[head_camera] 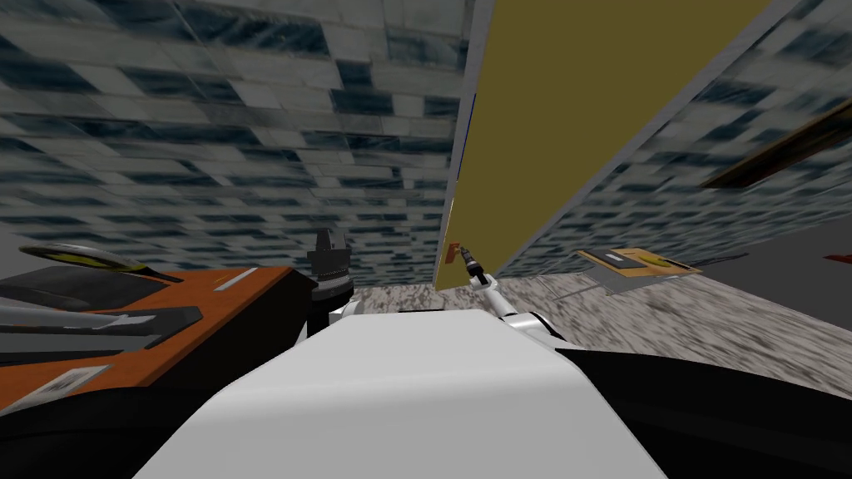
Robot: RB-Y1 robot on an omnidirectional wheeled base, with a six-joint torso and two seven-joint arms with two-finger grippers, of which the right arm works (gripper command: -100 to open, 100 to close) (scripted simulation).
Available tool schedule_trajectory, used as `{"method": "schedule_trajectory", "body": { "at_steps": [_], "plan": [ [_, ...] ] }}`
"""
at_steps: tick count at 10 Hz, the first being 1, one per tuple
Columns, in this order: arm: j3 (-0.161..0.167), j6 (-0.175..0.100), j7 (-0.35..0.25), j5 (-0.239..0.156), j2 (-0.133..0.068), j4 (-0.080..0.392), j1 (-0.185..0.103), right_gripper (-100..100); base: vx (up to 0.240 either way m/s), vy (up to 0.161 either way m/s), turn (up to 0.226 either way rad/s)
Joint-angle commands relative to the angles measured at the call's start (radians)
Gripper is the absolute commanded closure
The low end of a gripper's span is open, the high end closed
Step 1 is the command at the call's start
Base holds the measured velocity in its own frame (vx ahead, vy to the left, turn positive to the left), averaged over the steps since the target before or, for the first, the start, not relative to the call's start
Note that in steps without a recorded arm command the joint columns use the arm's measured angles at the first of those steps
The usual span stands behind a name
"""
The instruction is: Pull the door open
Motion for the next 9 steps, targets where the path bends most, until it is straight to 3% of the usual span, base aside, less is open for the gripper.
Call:
{"method": "schedule_trajectory", "body": {
  "at_steps": [1,2,9],
  "plan": [
    [-0.007,-0.006,0.042,0.022,-0.009,-0.001,0.008,-100,-0.043,0.012,-0.009],
    [-0.007,-0.006,0.042,0.022,-0.009,-0.001,0.008,-100,-0.019,0.041,-0.049],
    [-0.033,-0.025,0.239,0.105,-0.044,-0.003,0.039,-100,-0.035,0.045,-0.028]
  ]
}}
